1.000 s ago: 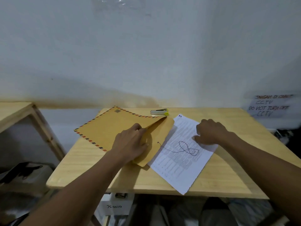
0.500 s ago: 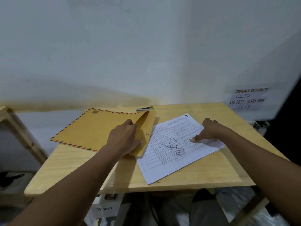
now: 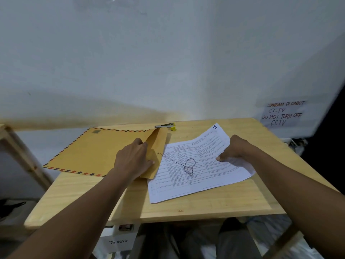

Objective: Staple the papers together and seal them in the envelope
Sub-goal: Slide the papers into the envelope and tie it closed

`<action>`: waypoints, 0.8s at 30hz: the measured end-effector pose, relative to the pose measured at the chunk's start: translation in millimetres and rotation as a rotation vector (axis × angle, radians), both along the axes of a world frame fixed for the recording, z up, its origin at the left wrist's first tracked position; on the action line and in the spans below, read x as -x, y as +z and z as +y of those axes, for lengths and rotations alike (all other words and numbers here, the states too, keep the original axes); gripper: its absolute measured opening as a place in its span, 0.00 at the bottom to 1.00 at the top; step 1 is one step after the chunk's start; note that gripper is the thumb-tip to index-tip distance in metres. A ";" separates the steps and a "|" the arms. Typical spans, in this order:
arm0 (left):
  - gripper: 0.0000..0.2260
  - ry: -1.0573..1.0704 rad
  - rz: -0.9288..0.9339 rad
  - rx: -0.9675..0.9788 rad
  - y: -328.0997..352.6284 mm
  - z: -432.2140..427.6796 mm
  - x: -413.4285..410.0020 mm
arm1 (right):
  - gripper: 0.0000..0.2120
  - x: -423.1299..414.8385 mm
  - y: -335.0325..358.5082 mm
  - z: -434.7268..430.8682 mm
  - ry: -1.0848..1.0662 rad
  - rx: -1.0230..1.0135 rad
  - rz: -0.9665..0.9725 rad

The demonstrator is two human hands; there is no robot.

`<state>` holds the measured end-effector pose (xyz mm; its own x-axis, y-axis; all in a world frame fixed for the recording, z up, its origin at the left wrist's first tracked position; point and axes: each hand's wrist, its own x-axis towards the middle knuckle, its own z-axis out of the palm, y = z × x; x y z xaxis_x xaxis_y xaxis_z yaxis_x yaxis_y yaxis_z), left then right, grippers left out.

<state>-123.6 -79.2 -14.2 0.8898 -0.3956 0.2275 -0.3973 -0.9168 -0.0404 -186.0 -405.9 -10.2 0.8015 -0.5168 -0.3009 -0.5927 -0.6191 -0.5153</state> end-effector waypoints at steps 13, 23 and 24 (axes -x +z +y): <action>0.31 0.037 0.054 -0.011 5.8 2.4 -6.3 | 0.21 25.3 82.3 -18.8 0.365 0.053 -0.245; 0.36 -0.009 0.074 0.060 12.2 -0.7 -12.7 | 0.21 50.4 188.3 -24.6 0.230 0.394 -0.614; 0.37 -0.006 0.082 0.068 12.9 -0.7 -12.6 | 0.21 52.6 193.8 -23.5 0.203 0.369 -0.680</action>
<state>-111.0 -79.9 -1.2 0.9040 -0.3873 0.1809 -0.4025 -0.9138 0.0549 -238.6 -429.4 183.6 0.8370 -0.3123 0.4493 -0.0800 -0.8822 -0.4641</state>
